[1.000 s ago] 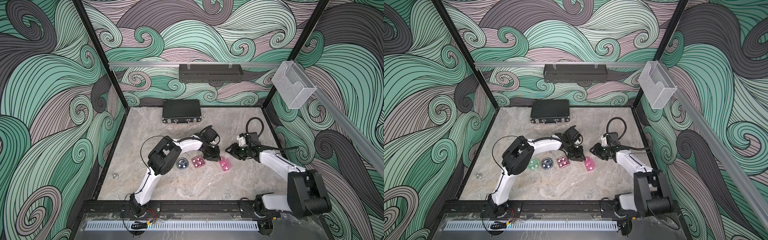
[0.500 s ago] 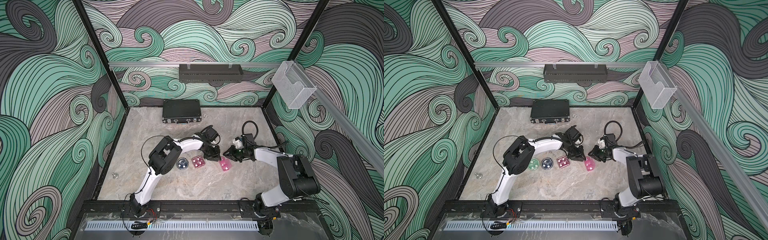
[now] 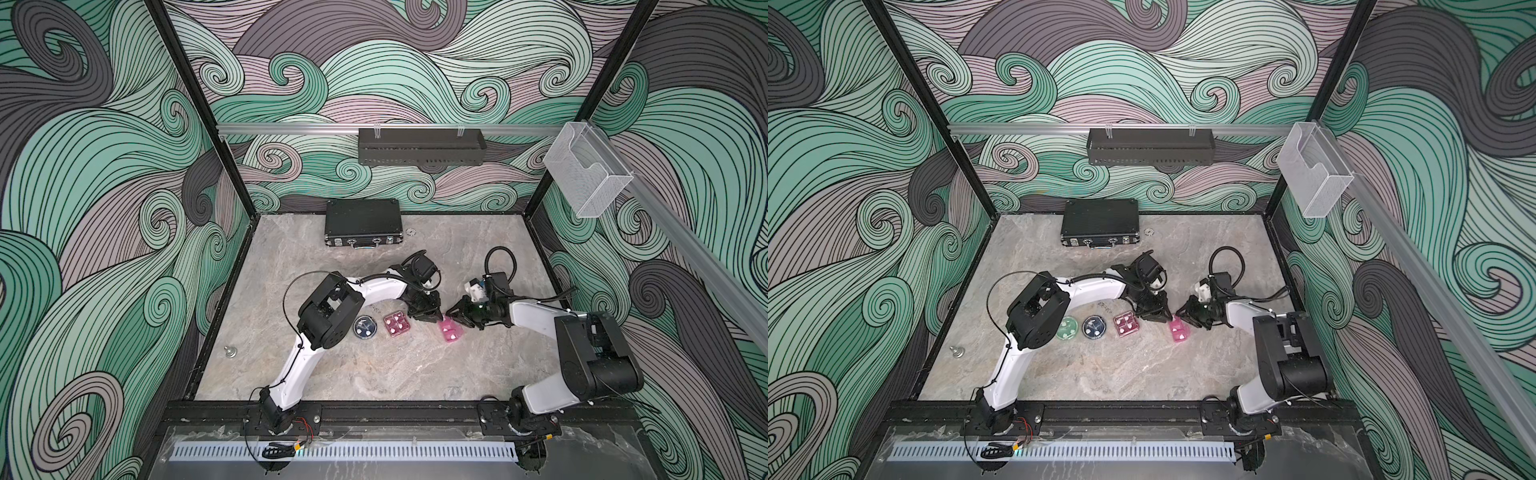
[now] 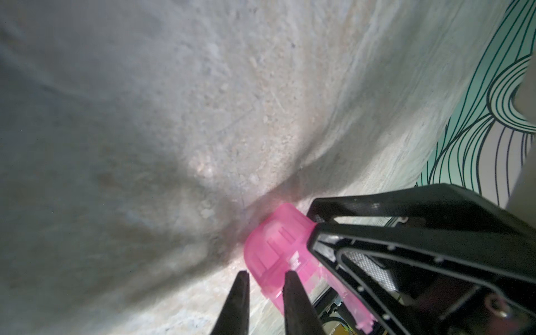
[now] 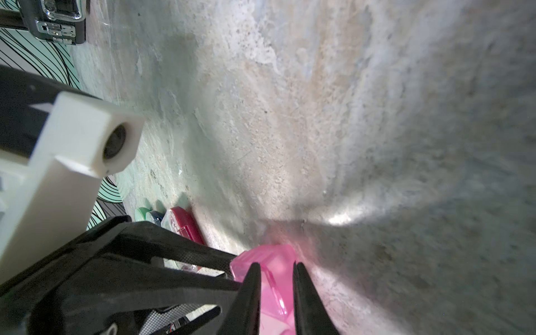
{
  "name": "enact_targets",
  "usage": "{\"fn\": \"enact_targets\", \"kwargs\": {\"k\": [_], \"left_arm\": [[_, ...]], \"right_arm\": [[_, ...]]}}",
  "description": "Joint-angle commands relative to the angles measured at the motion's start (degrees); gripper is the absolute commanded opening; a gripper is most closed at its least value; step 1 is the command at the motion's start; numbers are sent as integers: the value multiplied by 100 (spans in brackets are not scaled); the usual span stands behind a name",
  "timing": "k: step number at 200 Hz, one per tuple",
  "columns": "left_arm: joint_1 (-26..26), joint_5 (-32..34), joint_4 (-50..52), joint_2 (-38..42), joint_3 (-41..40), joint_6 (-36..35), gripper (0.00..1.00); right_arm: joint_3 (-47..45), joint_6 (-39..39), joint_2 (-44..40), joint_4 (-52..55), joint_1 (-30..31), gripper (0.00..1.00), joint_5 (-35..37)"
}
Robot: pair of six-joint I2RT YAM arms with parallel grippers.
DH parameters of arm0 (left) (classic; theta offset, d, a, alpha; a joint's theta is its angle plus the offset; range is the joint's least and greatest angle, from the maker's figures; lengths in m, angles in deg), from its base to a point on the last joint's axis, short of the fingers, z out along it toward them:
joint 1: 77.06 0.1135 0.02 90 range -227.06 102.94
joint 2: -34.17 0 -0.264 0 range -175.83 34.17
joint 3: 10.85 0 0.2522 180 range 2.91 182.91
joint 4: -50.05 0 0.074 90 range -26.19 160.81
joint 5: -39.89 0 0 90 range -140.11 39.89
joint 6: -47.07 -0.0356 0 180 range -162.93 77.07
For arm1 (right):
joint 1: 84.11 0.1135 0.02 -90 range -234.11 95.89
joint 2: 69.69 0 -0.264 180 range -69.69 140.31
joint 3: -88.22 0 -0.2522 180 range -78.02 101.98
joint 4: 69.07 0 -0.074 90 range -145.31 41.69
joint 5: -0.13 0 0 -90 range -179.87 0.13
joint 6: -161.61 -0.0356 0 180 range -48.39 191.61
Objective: Close pillboxes
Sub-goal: Close the lid on the pillbox.
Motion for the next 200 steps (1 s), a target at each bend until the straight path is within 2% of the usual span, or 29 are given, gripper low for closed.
{"fn": "enact_targets", "kwargs": {"k": [1,15,144,173,200], "left_arm": [[45,57,233,-178,148,-90,19],[44,57,220,-196,121,-81,15],[-15,255,334,-407,-257,-143,12],[-14,275,361,-289,-179,-176,13],[-9,312,618,-223,161,-321,17]], "right_arm": [[-107,79,-68,117,-15,22,82],[-116,79,-52,95,-14,21,89],[-114,79,-20,105,-18,18,139],[-102,64,-44,110,-13,19,132],[-52,5,-158,138,-13,24,79]]}}
